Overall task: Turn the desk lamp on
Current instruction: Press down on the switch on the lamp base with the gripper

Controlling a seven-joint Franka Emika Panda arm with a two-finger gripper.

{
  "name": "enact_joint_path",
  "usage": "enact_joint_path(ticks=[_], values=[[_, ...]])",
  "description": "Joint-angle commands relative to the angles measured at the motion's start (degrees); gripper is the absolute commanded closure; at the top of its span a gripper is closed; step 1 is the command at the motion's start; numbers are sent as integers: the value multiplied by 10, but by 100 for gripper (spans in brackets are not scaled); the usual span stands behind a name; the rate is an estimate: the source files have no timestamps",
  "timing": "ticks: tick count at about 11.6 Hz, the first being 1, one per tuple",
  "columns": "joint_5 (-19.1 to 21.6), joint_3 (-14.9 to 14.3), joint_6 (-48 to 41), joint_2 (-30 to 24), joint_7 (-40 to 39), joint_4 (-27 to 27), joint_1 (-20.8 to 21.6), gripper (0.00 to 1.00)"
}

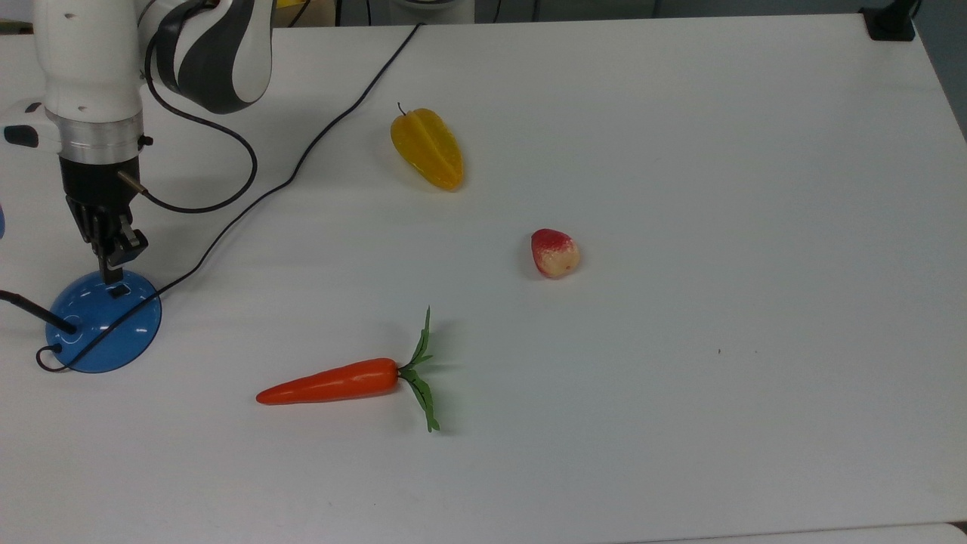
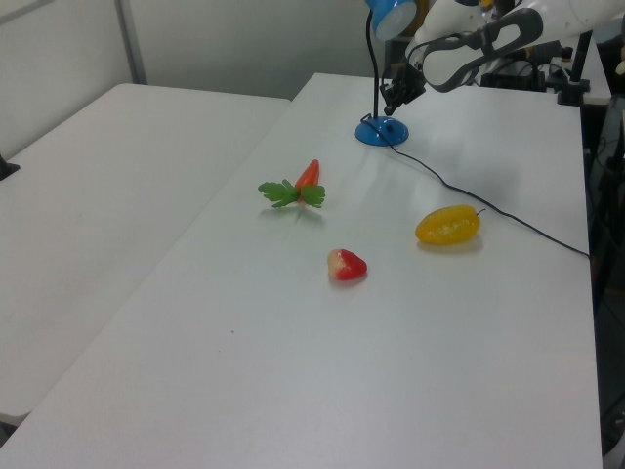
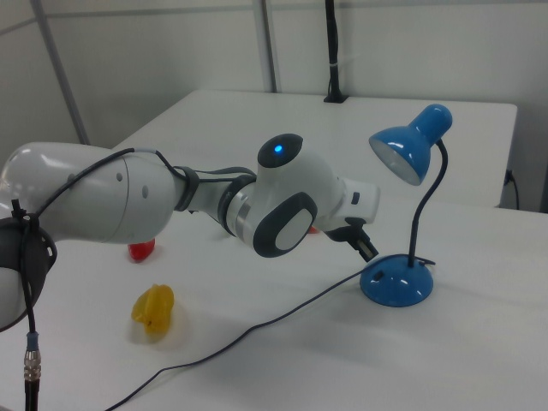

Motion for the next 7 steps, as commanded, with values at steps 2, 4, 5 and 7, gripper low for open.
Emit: enact_joint_path(ticks=[2, 4, 5, 7], values=[[4, 4, 18, 9, 12, 5, -12, 100], [6, 2, 32, 13, 12, 4, -16, 100], [6, 1, 32, 18, 12, 4, -16, 100], [1, 1, 33, 21, 11, 5, -16, 100]])
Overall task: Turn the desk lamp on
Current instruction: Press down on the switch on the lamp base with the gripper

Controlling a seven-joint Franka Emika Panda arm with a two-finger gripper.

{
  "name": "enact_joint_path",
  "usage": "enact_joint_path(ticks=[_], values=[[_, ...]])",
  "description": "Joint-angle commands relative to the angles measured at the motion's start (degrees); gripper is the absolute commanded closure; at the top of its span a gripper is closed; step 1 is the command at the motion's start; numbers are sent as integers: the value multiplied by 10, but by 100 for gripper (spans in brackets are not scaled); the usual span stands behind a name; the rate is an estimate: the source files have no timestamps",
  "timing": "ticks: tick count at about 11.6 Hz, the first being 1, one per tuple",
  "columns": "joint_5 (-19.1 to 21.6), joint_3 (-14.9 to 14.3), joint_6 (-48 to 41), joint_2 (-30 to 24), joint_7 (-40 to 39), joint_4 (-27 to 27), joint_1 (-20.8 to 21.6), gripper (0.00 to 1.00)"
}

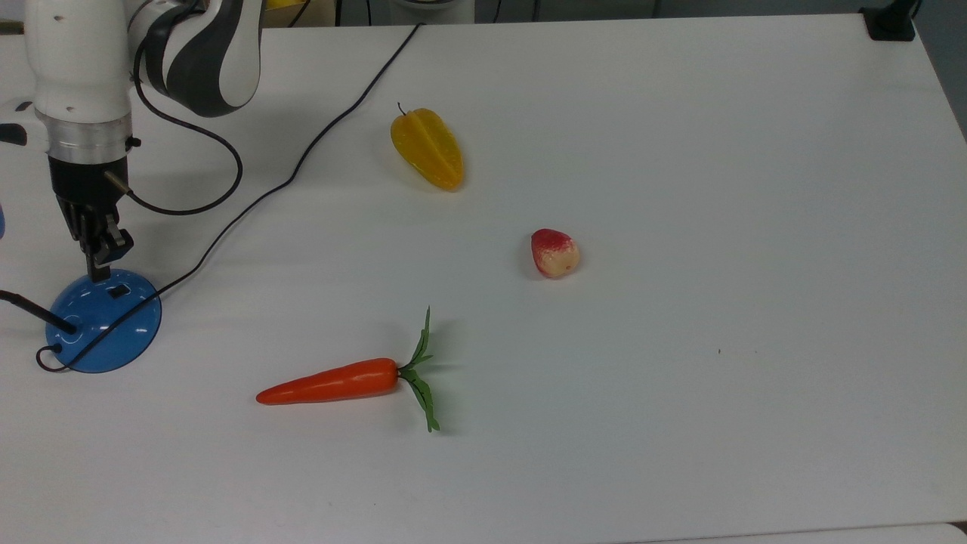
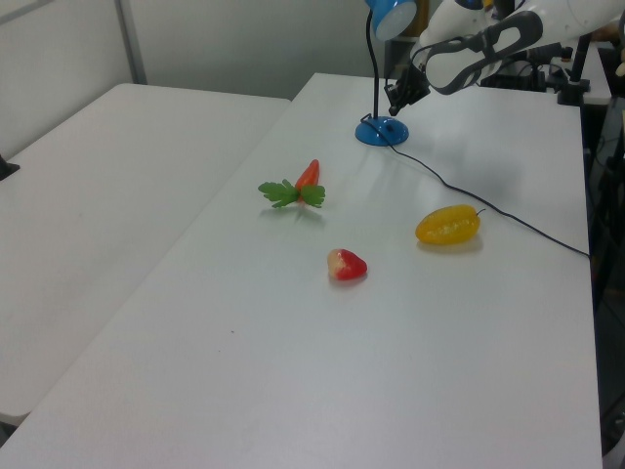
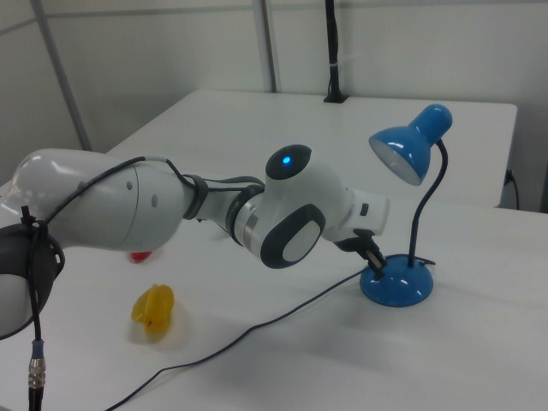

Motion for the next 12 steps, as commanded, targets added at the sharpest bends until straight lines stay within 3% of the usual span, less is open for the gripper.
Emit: enact_joint_path(ticks=[1, 12], values=[[0, 1, 15, 13, 5, 4, 0, 100], [-1, 0, 17, 42, 6, 24, 8, 100]])
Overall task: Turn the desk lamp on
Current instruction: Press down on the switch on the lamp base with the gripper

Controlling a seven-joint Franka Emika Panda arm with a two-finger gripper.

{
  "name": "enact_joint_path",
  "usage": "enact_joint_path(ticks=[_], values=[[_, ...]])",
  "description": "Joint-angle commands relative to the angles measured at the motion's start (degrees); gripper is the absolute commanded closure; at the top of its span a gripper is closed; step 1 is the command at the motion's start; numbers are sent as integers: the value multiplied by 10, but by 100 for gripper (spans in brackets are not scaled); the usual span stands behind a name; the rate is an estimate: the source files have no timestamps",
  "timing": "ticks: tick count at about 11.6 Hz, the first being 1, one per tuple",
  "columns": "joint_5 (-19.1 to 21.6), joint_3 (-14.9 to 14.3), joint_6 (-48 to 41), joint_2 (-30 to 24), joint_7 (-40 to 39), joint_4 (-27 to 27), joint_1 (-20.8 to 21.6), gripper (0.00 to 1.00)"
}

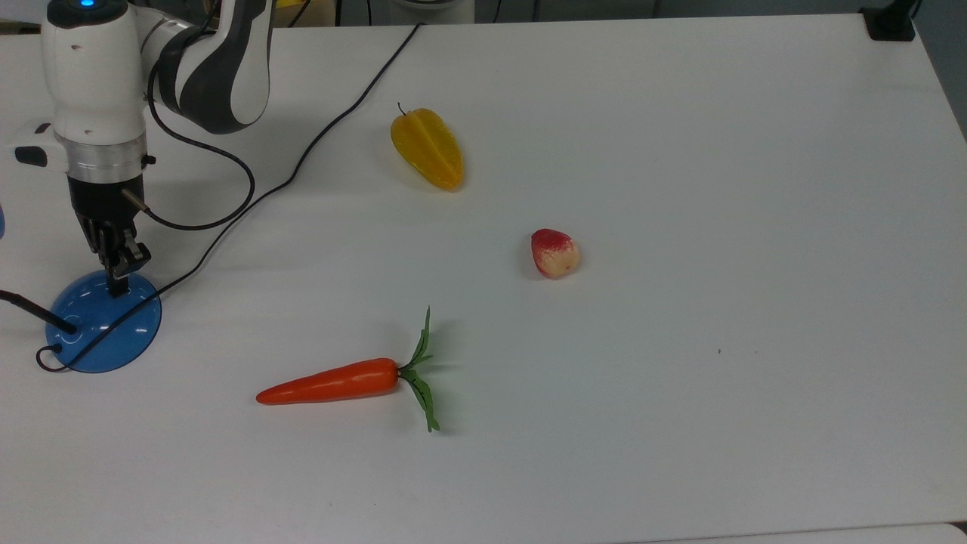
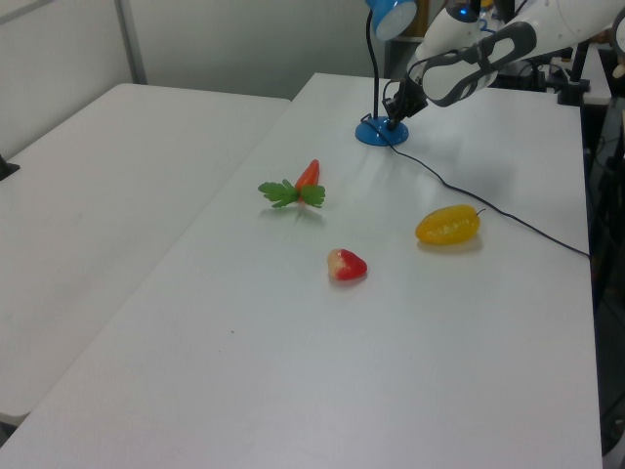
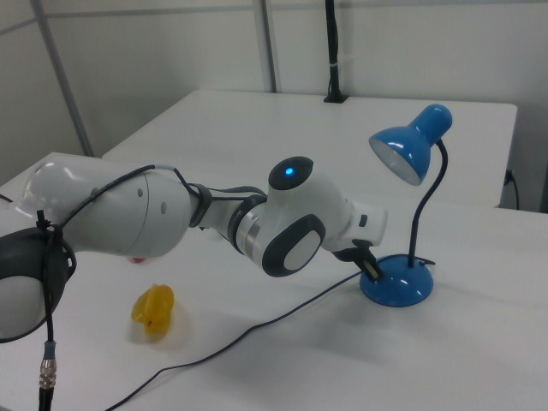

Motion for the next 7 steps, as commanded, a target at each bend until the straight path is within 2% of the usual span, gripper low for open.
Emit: enact_joint_path(ticks=[1, 7], values=[[-1, 0, 15, 19, 6, 24, 3, 100], [-1, -1, 16, 31, 6, 34, 8, 100]])
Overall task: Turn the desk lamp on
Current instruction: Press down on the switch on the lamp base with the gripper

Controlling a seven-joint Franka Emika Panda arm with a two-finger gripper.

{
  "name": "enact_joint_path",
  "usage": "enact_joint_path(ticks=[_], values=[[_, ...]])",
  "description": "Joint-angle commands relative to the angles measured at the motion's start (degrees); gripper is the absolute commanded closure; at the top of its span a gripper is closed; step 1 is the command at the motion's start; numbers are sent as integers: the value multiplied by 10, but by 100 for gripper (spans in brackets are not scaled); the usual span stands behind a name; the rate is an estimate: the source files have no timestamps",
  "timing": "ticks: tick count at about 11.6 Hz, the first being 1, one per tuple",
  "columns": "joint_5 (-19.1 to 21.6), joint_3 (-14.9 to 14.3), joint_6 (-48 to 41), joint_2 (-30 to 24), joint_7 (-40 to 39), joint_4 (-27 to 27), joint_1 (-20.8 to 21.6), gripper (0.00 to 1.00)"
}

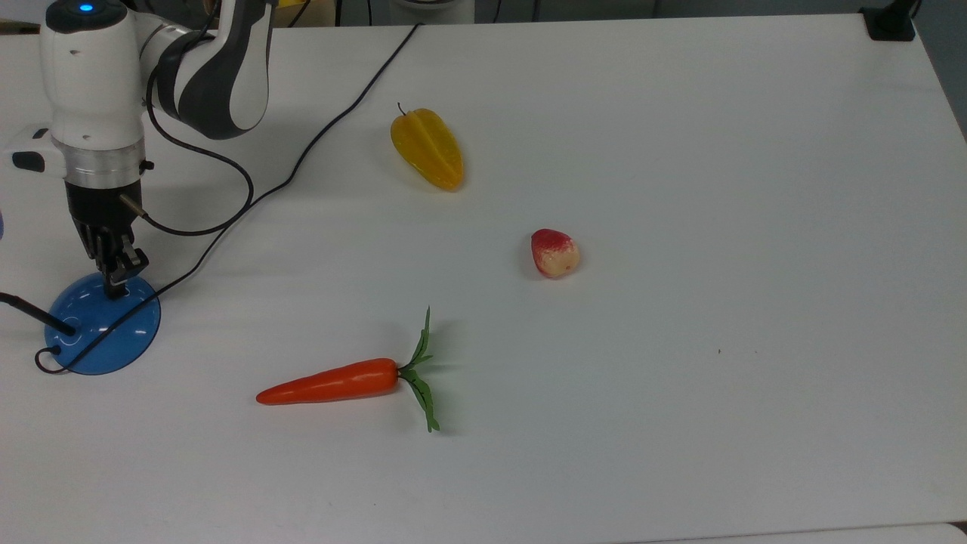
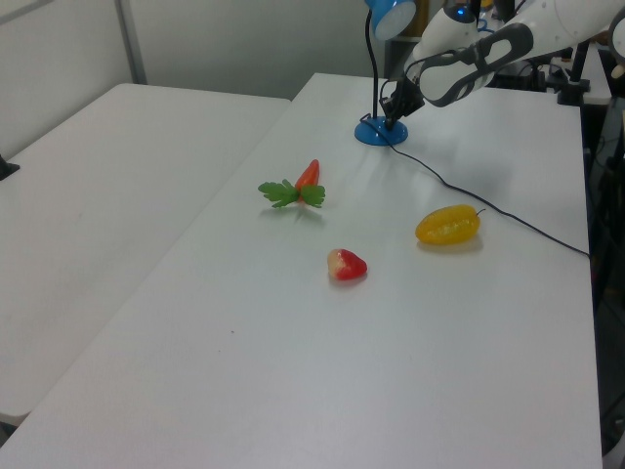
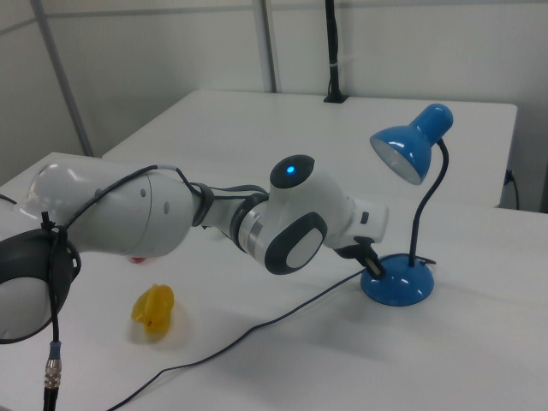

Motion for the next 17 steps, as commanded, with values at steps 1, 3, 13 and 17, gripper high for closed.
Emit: enact_joint_path(ticks=[1, 3, 13, 17], values=[[-1, -1, 16, 23, 6, 16, 7, 100], [-2, -2, 16, 26, 6, 19, 8, 100], [-22, -2, 10, 39, 6, 34, 8, 100], [-15, -3, 8, 39, 7, 47, 7, 100]])
